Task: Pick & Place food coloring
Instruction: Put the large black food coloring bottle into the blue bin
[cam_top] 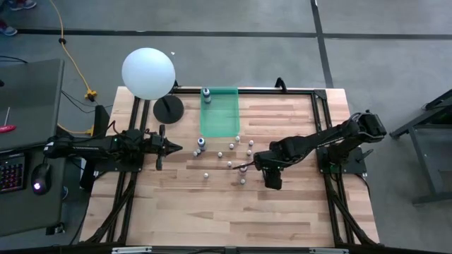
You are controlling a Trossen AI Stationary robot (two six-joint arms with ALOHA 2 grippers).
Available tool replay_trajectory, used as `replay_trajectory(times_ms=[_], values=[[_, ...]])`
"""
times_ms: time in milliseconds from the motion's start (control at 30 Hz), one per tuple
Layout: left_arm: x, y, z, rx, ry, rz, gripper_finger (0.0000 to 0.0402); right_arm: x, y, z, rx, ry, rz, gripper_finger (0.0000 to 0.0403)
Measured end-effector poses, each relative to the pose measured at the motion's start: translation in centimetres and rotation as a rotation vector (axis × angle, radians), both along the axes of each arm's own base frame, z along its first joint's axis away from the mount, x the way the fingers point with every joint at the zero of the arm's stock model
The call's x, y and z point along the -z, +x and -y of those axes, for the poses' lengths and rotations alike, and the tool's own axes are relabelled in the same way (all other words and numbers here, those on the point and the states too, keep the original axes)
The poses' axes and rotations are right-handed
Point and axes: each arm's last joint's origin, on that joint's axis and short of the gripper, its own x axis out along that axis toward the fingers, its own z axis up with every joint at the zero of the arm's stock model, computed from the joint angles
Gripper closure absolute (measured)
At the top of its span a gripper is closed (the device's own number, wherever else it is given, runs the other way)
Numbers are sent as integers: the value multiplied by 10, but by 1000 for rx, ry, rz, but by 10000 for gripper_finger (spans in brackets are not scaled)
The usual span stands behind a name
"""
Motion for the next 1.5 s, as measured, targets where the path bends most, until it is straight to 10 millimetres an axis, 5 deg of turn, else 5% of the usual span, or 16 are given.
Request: replay_trajectory(times_ms=[600, 867, 1100, 1500], values=[[0, 0, 0, 0, 0, 0, 401, -1, -1, 0, 17, 25, -5, 290], [0, 0, 0, 0, 0, 0, 401, -21, -10, 8, 104, 82, 47, 290], [0, 0, 0, 0, 0, 0, 401, -64, -27, 26, 181, 107, 174, 290], [0, 0, 0, 0, 0, 0, 401, -196, -43, 73, 283, -86, 436, 290]])
